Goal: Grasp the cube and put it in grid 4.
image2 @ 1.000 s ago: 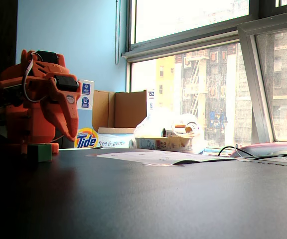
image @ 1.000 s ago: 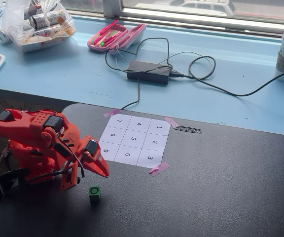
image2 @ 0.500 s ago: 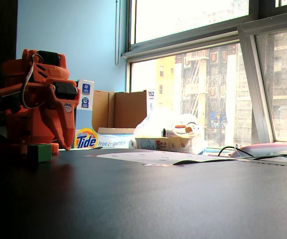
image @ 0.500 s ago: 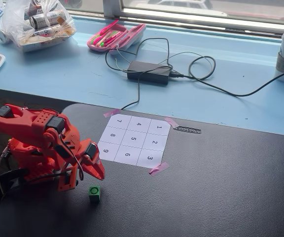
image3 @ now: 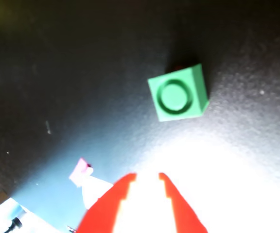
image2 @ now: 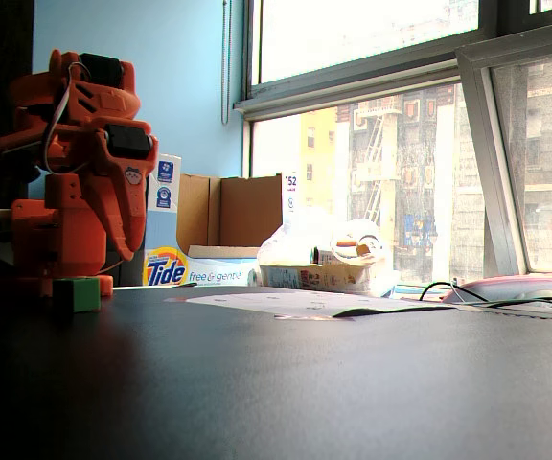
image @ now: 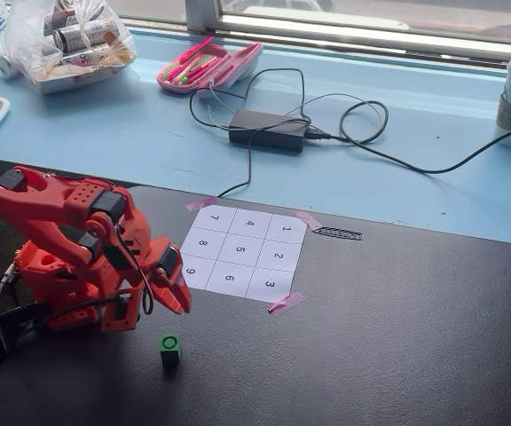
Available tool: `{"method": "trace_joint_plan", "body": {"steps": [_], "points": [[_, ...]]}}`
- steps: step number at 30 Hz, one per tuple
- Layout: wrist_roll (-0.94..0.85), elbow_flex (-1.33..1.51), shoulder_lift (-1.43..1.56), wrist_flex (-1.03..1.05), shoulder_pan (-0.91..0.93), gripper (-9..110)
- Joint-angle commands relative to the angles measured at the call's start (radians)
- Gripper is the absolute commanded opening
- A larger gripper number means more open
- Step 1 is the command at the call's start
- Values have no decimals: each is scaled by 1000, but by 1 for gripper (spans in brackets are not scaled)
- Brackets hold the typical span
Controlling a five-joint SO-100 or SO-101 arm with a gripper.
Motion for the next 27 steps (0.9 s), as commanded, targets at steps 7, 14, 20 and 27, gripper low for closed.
{"method": "trace_joint_plan", "body": {"steps": [7, 14, 20, 27], "points": [[-2, -199, -221, 95, 14, 13], [-23, -255, -357, 110, 28, 21], [-52, -322, -476, 158, 51, 24], [-150, -445, -548, 314, 81, 25]]}}
